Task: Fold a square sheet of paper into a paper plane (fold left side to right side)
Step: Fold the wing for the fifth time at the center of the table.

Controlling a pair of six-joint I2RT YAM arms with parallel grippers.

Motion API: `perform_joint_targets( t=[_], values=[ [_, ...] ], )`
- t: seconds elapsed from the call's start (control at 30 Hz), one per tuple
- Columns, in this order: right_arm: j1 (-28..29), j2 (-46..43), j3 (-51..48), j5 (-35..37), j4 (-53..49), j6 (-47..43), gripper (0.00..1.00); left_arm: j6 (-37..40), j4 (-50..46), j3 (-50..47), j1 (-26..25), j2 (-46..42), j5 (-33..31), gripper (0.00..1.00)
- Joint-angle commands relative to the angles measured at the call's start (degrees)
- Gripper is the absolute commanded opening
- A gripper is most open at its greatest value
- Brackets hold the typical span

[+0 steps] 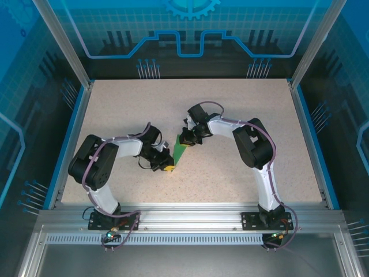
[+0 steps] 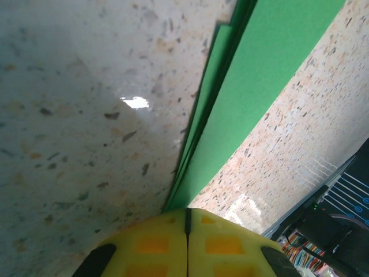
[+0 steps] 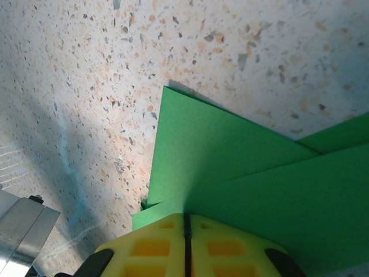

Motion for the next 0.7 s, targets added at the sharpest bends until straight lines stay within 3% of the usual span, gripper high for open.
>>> perform_joint_targets(
  t=[0.0,0.23,0.4,0.47,0.67],
  values=[
    [-0.1,3.0,-0.3,6.8,-5.6,-1.3,0.09,1.3,-5.9,-3.5,-0.4,-0.9,-2.3,0.05],
    [-0.1,2.3,0.8,6.8,-5.7,-2.7,0.10,2.2,-7.8,-5.0,-0.4,-5.0,-2.5,0.04],
    [-0.5,-0.2,3.9,6.8,-5.5,-4.7,0.15,2.3,-8.2,-4.2,-0.4,-10.6,-4.0,0.07],
    [-0.5,-1.9,5.5,8.3,-6.5,-5.6,0.19,2.3,-8.8,-3.0,-0.3,-12.5,-5.4,0.08],
    [0.1,-8.5,6.0,15.6,-10.9,-5.6,0.48,1.5,-8.6,-0.2,0.3,-18.4,-14.3,0.19]
  ],
)
